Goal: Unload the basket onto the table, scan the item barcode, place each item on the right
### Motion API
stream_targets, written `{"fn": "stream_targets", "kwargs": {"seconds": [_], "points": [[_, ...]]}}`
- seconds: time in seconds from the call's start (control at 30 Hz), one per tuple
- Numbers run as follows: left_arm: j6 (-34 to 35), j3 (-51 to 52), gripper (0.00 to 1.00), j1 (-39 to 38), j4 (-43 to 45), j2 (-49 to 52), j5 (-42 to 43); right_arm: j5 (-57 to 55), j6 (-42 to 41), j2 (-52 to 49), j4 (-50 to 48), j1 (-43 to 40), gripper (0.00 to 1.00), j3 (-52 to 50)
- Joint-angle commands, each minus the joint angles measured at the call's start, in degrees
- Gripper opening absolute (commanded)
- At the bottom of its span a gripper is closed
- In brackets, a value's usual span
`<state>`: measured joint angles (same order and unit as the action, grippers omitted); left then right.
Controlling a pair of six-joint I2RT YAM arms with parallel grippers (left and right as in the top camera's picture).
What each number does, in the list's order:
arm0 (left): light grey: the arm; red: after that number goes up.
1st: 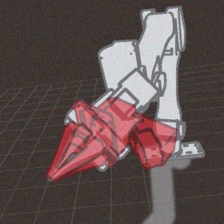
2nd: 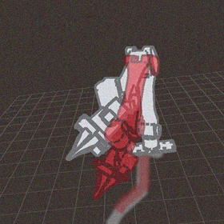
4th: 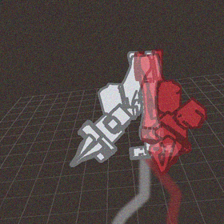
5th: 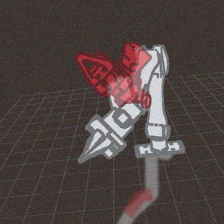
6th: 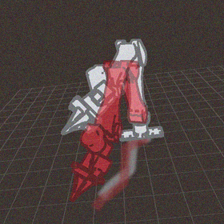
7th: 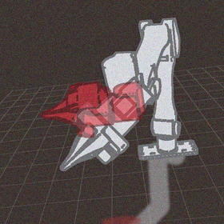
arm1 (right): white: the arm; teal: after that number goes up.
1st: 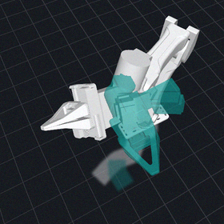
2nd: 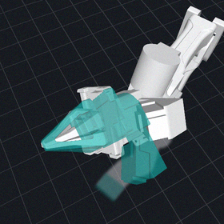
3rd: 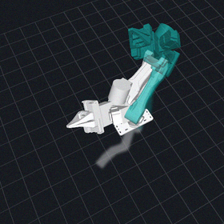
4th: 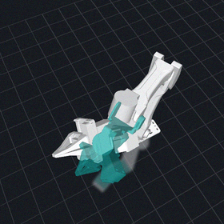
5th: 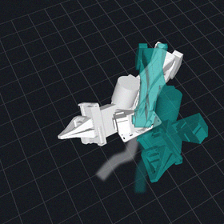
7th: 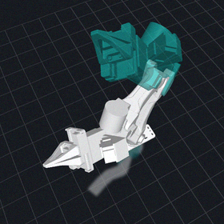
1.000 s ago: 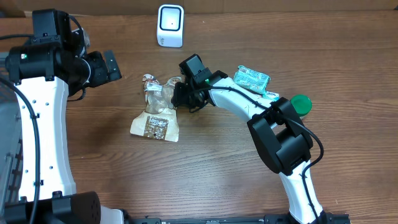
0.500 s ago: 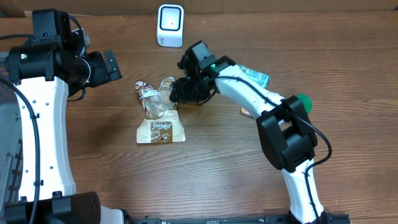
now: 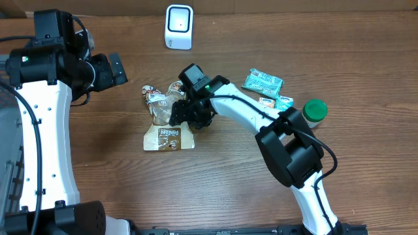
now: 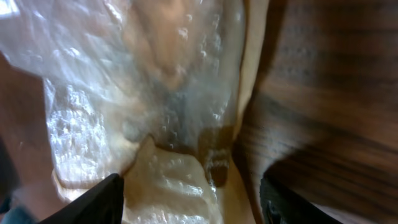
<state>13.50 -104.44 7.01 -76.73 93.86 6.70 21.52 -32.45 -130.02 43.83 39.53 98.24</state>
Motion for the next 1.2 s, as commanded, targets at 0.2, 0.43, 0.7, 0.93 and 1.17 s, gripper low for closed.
{"fn": "stream_targets", "kwargs": {"seconds": [0.2, 0.43, 0.7, 0.93, 1.17], "points": [[-0.4, -0.4, 1.0, 0.1, 0.1, -0.9, 0.2, -9.7, -4.8, -5.5, -1.3, 0.4, 0.6, -0.4], [-0.4, -0.4, 0.99, 0.1, 0.1, -0.9, 0.2, -6.4, -3.8, -5.7, -0.6, 0.6, 0.39, -0.4], [-0.4, -0.4, 1.0, 0.1, 0.1, -0.9, 0.2, -6.1, -3.8, -6.0, -1.6, 0.7, 0.28, -2.5], [-0.4, -0.4, 1.0, 0.1, 0.1, -0.9, 0.2, -3.3, 1.9, -5.7, 1.1, -1.2, 0.04, 0.6], [-0.4, -0.4, 0.99, 0.1, 0.1, -0.9, 0.2, -3.2, 9.2, -1.7, 9.9, -4.7, 0.04, 8.0]]}}
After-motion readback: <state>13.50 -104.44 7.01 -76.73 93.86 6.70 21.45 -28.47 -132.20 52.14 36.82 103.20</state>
